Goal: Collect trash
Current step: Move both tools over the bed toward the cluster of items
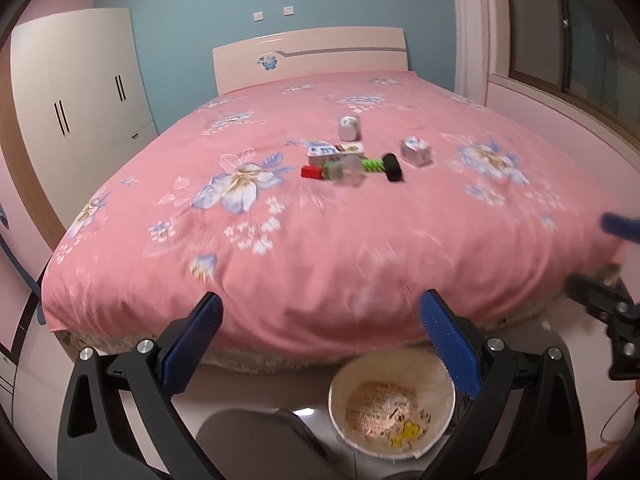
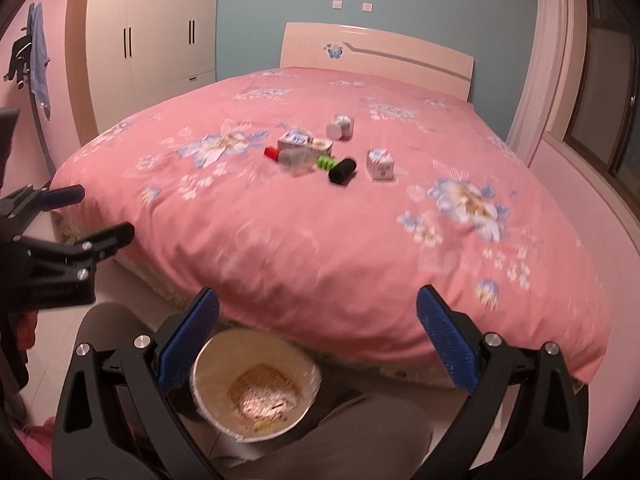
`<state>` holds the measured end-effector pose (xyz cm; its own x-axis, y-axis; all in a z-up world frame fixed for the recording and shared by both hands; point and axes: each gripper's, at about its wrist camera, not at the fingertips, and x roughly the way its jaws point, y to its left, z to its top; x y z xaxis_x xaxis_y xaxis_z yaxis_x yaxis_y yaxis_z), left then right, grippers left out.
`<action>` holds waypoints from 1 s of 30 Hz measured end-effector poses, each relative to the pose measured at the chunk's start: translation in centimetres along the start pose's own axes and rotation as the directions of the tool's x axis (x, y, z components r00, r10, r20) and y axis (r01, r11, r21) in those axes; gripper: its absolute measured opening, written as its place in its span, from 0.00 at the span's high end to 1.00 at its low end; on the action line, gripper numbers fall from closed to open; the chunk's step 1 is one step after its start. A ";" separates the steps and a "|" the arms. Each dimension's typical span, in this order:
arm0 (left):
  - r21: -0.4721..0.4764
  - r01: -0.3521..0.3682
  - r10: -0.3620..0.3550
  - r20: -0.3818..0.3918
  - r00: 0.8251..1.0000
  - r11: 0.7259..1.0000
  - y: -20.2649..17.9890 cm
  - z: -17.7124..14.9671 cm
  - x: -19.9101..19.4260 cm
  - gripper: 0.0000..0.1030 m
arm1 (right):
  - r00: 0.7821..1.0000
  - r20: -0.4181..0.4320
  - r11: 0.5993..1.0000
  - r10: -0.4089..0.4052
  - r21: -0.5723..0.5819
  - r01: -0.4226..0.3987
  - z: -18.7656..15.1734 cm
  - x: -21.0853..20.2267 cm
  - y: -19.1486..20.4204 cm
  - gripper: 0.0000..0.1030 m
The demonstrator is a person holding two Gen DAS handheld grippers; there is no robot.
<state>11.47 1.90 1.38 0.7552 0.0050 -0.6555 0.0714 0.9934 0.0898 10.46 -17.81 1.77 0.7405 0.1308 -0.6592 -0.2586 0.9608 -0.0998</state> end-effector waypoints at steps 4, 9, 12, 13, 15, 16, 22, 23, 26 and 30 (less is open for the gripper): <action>-0.009 -0.020 0.020 -0.004 1.000 1.000 1.2 3.6 2.8 0.03 | 0.999 0.026 1.000 -0.023 0.010 0.022 3.4 1.4 -1.6 0.06; -0.012 -0.032 0.032 -0.030 0.999 0.999 2.0 7.3 6.5 0.03 | 0.998 0.031 0.998 -0.048 0.039 0.046 7.7 3.9 -3.8 0.06; -0.005 -0.042 0.042 -0.043 0.998 0.999 2.4 9.4 8.8 0.03 | 0.998 0.027 0.997 -0.059 0.046 0.058 9.9 5.5 -4.8 0.06; 0.000 -0.044 0.044 -0.045 0.998 0.999 2.5 10.0 9.6 0.03 | 0.998 0.027 0.997 -0.064 0.045 0.062 10.7 6.1 -5.2 0.06; 0.006 -0.057 0.058 -0.052 0.997 0.998 2.9 11.3 11.3 0.03 | 0.997 0.028 0.997 -0.073 0.041 0.072 11.8 7.0 -5.6 0.06; 0.006 -0.059 0.059 -0.054 0.997 0.998 3.0 11.6 11.7 0.03 | 0.996 0.029 0.996 -0.080 0.038 0.079 12.6 7.6 -6.0 0.06; 0.015 -0.072 0.073 -0.101 0.992 0.997 3.9 13.7 17.0 0.03 | 0.995 0.005 0.994 -0.099 0.044 0.099 15.1 11.6 -7.5 0.06; 0.018 -0.072 0.074 -0.110 0.991 0.997 3.9 13.8 17.6 0.03 | 0.995 -0.002 0.994 -0.101 0.044 0.101 15.3 12.2 -7.7 0.06; 0.030 -0.068 0.072 -0.144 0.987 0.997 4.1 14.1 20.4 0.03 | 0.994 -0.030 0.993 -0.109 0.040 0.110 16.1 14.8 -8.1 0.06; 0.042 -0.043 0.050 -0.179 0.983 0.998 4.2 14.3 23.9 0.03 | 0.991 -0.073 0.993 -0.115 0.034 0.117 16.7 18.6 -8.6 0.06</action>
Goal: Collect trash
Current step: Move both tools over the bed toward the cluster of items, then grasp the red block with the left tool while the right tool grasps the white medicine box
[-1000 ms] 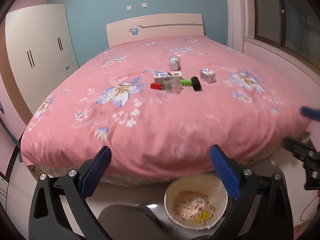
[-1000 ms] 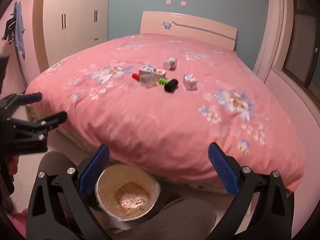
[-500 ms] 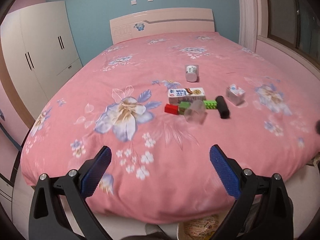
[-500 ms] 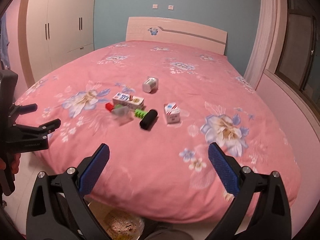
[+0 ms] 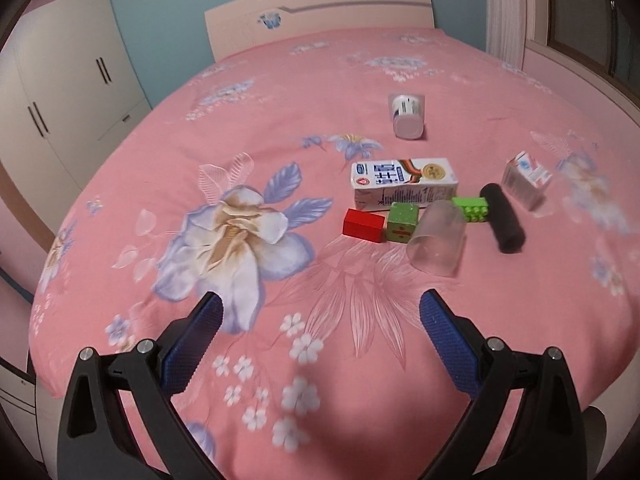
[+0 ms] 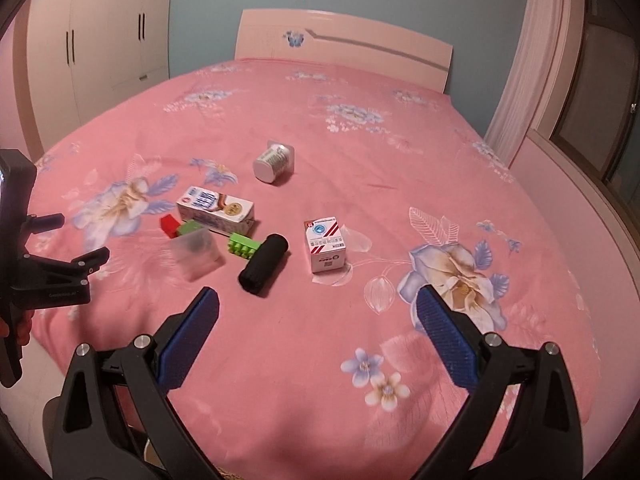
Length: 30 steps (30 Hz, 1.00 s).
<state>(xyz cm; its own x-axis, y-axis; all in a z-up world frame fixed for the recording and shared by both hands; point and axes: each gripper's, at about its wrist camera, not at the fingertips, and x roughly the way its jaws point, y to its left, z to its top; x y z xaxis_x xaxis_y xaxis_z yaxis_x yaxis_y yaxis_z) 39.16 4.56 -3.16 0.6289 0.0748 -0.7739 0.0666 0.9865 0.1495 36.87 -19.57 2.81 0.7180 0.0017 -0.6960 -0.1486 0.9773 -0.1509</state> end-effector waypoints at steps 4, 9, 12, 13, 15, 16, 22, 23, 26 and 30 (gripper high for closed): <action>0.023 0.007 -0.007 -0.032 0.999 1.000 -0.2 0.9 3.8 0.03 | 0.999 -0.046 1.000 -0.005 0.001 0.005 0.7 4.0 -0.2 0.06; 0.037 0.018 -0.016 -0.064 0.998 0.999 -0.4 1.7 7.8 0.03 | 0.996 -0.092 1.000 -0.019 -0.003 0.018 1.4 9.0 -0.8 0.06; 0.046 0.039 -0.035 -0.074 0.997 0.998 -0.6 2.1 9.6 0.03 | 0.992 -0.121 0.999 -0.033 -0.013 0.032 1.8 12.0 -1.2 0.06; 0.051 0.046 -0.042 -0.075 0.996 0.998 -0.7 2.3 10.3 0.03 | 0.991 -0.130 0.999 -0.040 -0.020 0.038 1.9 12.9 -1.3 0.06; 0.056 0.053 -0.049 -0.077 0.996 0.997 -0.8 2.6 11.1 0.03 | 0.987 -0.153 0.998 -0.059 -0.038 0.053 2.0 15.0 -1.6 0.06; 0.058 0.060 -0.055 -0.080 0.995 0.997 -0.9 2.7 11.6 0.03 | 0.985 -0.160 0.997 -0.067 -0.044 0.061 2.1 15.7 -1.7 0.06; 0.065 0.089 -0.083 -0.092 0.992 0.994 -1.3 3.4 13.6 0.03 | 0.978 -0.194 0.995 -0.078 -0.071 0.065 2.4 20.0 -2.5 0.06; 0.063 0.093 -0.087 -0.091 0.992 0.994 -1.2 3.6 13.8 0.03 | 0.977 -0.200 0.996 -0.070 -0.067 0.057 2.5 20.6 -2.7 0.06; 0.062 0.113 -0.107 -0.088 0.990 0.992 -1.2 4.3 14.7 0.09 | 0.977 -0.211 0.998 -0.034 -0.059 0.022 3.0 21.9 -2.9 0.07; 0.071 0.136 -0.130 -0.083 0.988 0.988 -1.6 5.0 15.4 0.27 | 0.979 -0.200 0.996 -0.021 -0.086 0.004 3.7 23.0 -2.7 0.13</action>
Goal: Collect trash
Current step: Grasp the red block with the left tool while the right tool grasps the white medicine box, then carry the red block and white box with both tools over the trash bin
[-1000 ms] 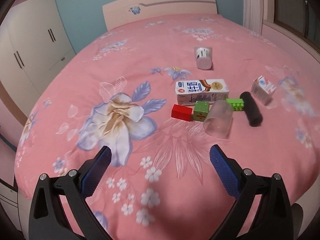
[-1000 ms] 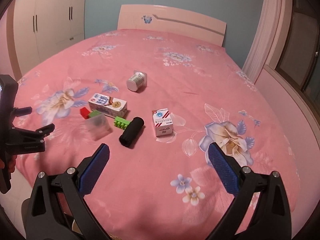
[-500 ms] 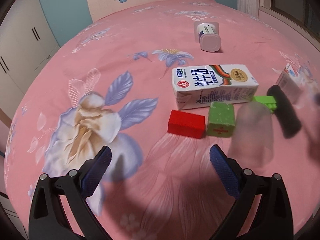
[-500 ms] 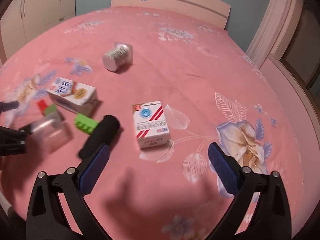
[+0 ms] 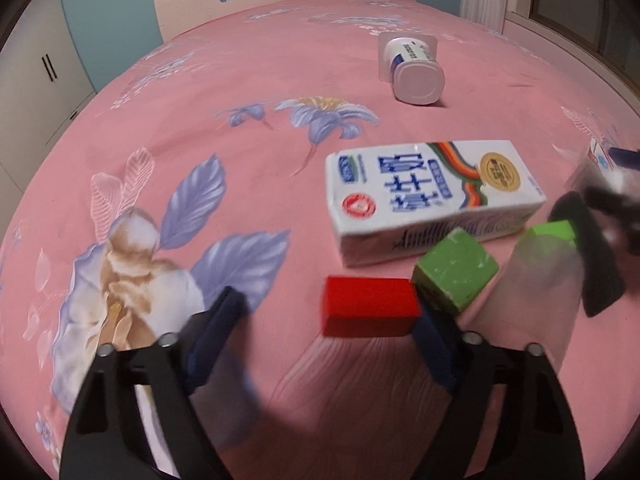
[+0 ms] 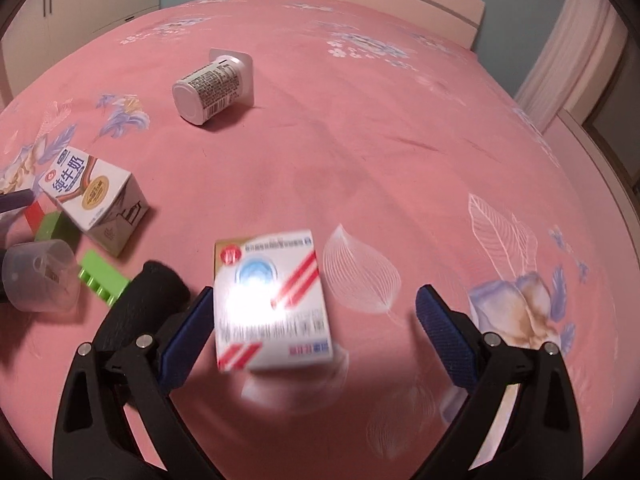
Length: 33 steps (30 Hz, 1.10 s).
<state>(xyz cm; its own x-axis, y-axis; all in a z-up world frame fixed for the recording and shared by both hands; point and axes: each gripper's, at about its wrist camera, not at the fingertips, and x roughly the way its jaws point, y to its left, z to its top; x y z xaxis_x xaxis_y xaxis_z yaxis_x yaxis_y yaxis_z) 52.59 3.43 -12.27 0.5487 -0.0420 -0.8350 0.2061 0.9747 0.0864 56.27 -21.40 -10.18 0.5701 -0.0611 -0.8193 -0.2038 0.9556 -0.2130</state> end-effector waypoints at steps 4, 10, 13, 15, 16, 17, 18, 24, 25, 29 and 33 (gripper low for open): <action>0.025 0.010 -0.010 0.010 1.000 1.000 -0.7 0.4 0.2 0.49 | 0.999 -0.026 1.000 0.019 -0.018 -0.019 0.6 1.2 0.2 0.43; 0.022 0.010 -0.010 0.008 1.000 1.000 -0.9 0.3 -0.3 0.56 | 0.998 -0.032 0.998 0.053 -0.015 -0.053 0.3 1.5 0.4 0.58; 0.019 0.006 -0.006 0.002 1.000 1.000 -0.9 0.1 -0.9 0.56 | 0.998 -0.027 0.998 0.060 -0.012 -0.060 0.1 0.9 0.2 0.57; 0.009 0.006 -0.006 -0.002 1.000 1.000 -0.7 -0.2 -1.7 0.56 | 0.998 -0.019 0.998 0.061 -0.009 -0.062 -0.1 0.0 0.1 0.58; 0.005 0.007 -0.007 -0.001 1.000 1.000 -0.6 -0.3 -2.0 0.56 | 0.998 -0.015 0.998 0.062 -0.007 -0.063 -0.1 -0.3 0.0 0.58; 0.003 0.007 -0.007 0.000 1.000 1.000 -0.6 -0.4 -2.4 0.56 | 0.998 -0.009 0.998 0.063 -0.004 -0.063 -0.2 -1.0 -0.1 0.57; 0.001 0.005 -0.005 0.003 1.000 1.000 -0.5 -0.5 -2.9 0.56 | 0.998 -0.002 0.998 0.062 -0.002 -0.062 -0.2 -1.7 -0.2 0.58; 0.015 -0.019 0.018 0.056 0.998 1.000 -0.5 -0.7 -8.0 0.56 | 0.997 0.051 0.998 0.059 -0.003 -0.059 -0.2 -6.8 -0.3 0.58; 0.019 -0.025 0.024 0.070 0.997 1.000 -0.6 -0.7 -9.3 0.56 | 0.996 0.060 0.998 0.060 -0.005 -0.060 -0.2 -7.6 -0.3 0.58; 0.024 -0.042 0.039 0.119 0.992 0.999 -0.8 -0.8 -14.2 0.56 | 0.990 0.122 0.998 0.065 -0.026 -0.063 -0.8 -13.0 0.2 0.58; 0.027 -0.066 0.061 0.172 0.983 0.997 -1.1 -1.2 -19.2 0.56 | 0.980 0.186 0.997 0.068 -0.049 -0.060 -1.6 -18.3 0.8 0.58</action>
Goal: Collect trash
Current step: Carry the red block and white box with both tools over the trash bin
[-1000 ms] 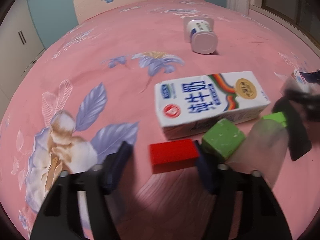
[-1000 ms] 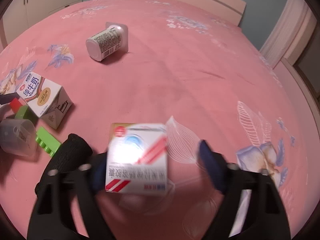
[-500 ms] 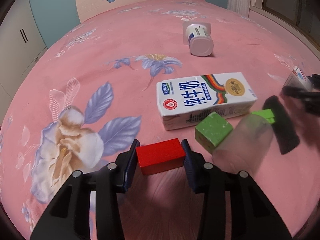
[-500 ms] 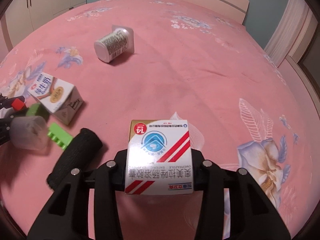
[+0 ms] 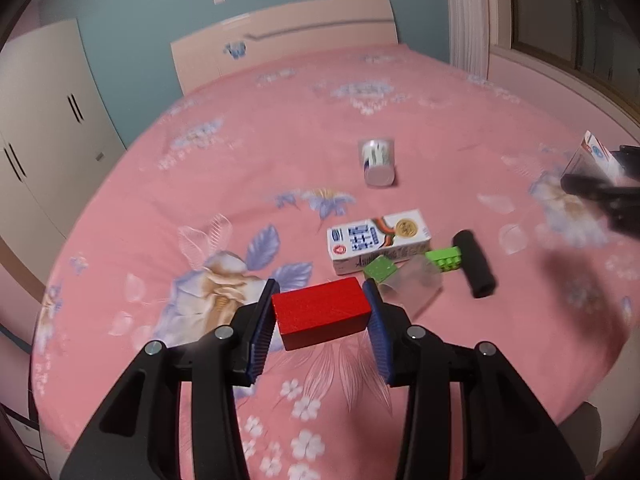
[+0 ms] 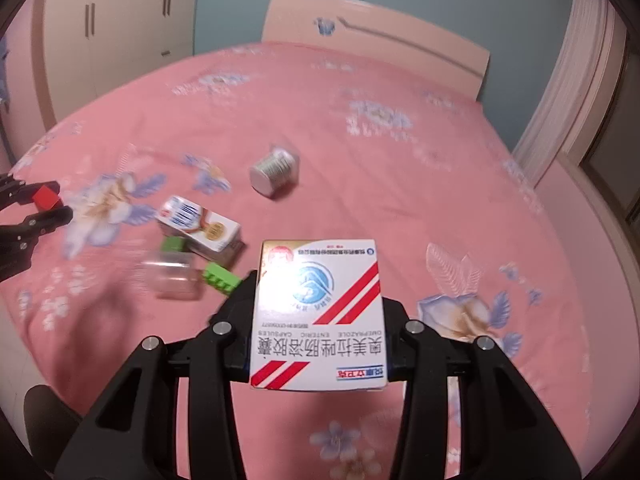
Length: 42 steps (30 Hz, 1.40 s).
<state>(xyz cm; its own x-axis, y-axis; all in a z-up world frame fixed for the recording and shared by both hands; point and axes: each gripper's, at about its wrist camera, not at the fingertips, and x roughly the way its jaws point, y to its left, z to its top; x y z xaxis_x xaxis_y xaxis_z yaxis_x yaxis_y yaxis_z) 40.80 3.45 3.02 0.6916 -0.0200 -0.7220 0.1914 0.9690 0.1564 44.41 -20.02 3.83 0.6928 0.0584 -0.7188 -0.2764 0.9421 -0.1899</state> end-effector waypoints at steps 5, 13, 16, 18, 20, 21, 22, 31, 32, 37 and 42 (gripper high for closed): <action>0.020 -0.024 0.023 0.071 0.997 1.000 -0.5 -0.1 -6.7 0.56 | 0.997 0.077 1.000 0.006 -0.028 -0.004 -0.4 -6.8 1.3 0.58; 0.060 -0.041 0.029 0.182 0.983 0.997 -2.8 -1.1 -15.8 0.56 | 0.983 0.182 0.999 0.018 -0.050 -0.009 -1.7 -15.9 3.1 0.57; 0.064 -0.035 0.022 0.206 0.978 0.997 -3.4 -1.8 -18.2 0.56 | 0.976 0.217 0.998 0.028 -0.062 -0.014 -2.4 -19.0 3.9 0.57; 0.068 -0.040 0.023 0.223 0.975 0.997 -3.8 -2.4 -19.7 0.56 | 0.971 0.238 0.997 0.036 -0.073 -0.019 -3.0 -20.9 4.5 0.57; 0.073 -0.036 0.018 0.236 0.972 0.997 -4.3 -2.9 -21.0 0.56 | 0.966 0.254 0.996 0.043 -0.085 -0.022 -3.6 -22.5 5.1 0.58; 0.075 -0.032 0.013 0.240 0.971 0.997 -4.5 -3.2 -21.5 0.56 | 0.964 0.260 0.996 0.048 -0.090 -0.025 -4.0 -23.2 5.3 0.58; 0.078 -0.030 0.010 0.244 0.970 0.996 -4.8 -3.4 -22.0 0.56 | 0.962 0.266 0.995 0.055 -0.095 -0.030 -4.4 -24.0 5.7 0.57; 0.125 -0.016 -0.015 0.246 0.969 0.992 -6.7 -6.7 -24.1 0.56 | 0.964 0.257 0.993 0.068 -0.115 -0.039 -6.7 -25.6 7.4 0.57; 0.127 -0.015 -0.017 0.244 0.970 0.992 -6.8 -6.9 -24.1 0.56 | 0.965 0.254 0.992 0.069 -0.117 -0.040 -7.0 -25.5 7.6 0.58; 0.119 0.009 -0.035 0.216 0.976 0.993 -6.8 -8.7 -23.2 0.56 | 0.968 0.233 0.990 0.094 -0.127 -0.065 -8.1 -24.8 8.6 0.57; 0.118 0.028 -0.047 0.162 0.986 0.993 -7.3 -10.6 -21.1 0.56 | 0.977 0.181 0.987 0.113 -0.137 -0.089 -9.7 -22.5 10.2 0.57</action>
<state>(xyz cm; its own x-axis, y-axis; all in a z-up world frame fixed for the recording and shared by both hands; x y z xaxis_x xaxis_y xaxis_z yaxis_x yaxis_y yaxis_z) 17.41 -0.55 9.98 0.7855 -0.1055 -0.6099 0.2918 0.9321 0.2145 19.57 -14.97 11.57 0.7663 0.2233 -0.6024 -0.4252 0.8792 -0.2150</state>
